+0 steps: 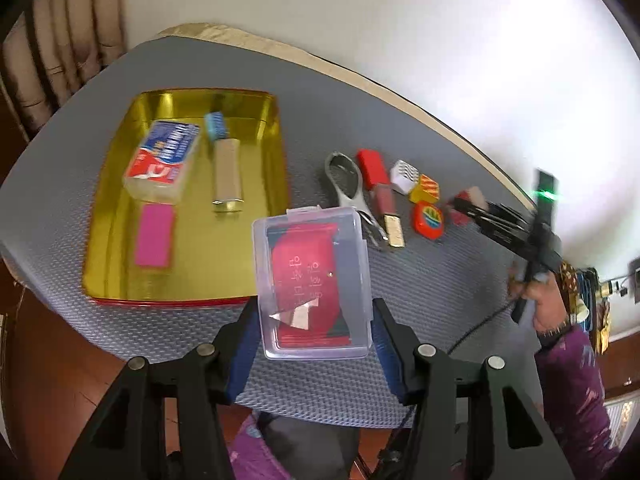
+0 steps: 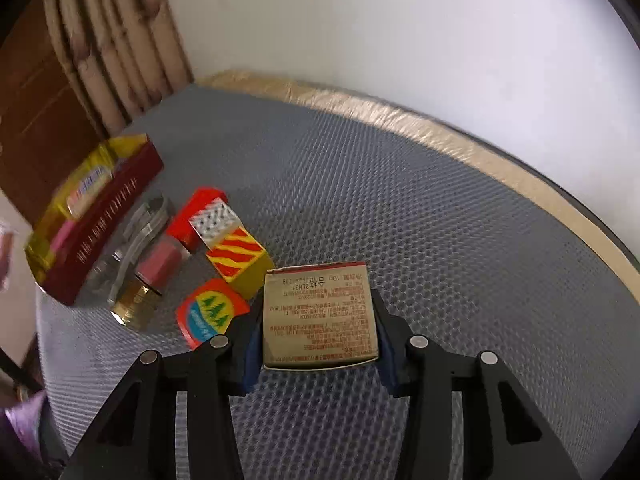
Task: Organize rigid objects
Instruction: 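Lower the clear case into the tin with the left tool while the right places the tan box, then grasp the metal clip with the left tool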
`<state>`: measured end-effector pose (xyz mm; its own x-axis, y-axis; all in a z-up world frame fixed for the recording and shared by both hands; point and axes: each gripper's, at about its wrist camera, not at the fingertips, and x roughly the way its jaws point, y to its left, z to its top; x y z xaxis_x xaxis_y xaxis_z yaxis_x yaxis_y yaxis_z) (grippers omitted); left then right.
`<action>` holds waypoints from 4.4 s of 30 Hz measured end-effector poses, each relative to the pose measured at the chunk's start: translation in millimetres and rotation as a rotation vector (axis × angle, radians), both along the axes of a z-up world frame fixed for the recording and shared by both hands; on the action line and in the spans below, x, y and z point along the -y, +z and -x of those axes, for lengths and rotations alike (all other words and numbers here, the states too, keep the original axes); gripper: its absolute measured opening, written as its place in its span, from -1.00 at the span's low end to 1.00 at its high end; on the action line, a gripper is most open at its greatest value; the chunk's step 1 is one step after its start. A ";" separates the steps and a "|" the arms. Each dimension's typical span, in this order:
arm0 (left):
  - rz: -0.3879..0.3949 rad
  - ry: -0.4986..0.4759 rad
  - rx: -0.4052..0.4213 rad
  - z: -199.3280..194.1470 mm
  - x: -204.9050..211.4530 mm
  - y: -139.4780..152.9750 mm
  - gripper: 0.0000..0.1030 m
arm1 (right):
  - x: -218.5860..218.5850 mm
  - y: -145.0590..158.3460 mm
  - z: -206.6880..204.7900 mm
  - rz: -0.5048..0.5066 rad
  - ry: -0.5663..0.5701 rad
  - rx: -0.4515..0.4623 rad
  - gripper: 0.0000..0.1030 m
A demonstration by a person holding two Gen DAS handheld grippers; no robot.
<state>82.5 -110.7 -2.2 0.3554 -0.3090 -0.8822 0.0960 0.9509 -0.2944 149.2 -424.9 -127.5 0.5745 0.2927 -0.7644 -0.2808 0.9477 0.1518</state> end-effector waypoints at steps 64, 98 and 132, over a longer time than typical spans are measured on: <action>-0.224 0.270 0.203 11.2 -128.0 -39.6 0.09 | -308.4 25.6 -97.3 -0.058 0.225 -0.011 -0.16; -0.119 -0.218 0.269 40.4 4.9 -7.5 0.09 | 30.6 -15.9 153.8 0.188 -0.489 0.139 0.62; -0.182 -0.099 -0.178 -162.9 123.4 -112.9 -0.04 | 52.4 -13.7 169.8 -0.051 -0.460 0.170 0.76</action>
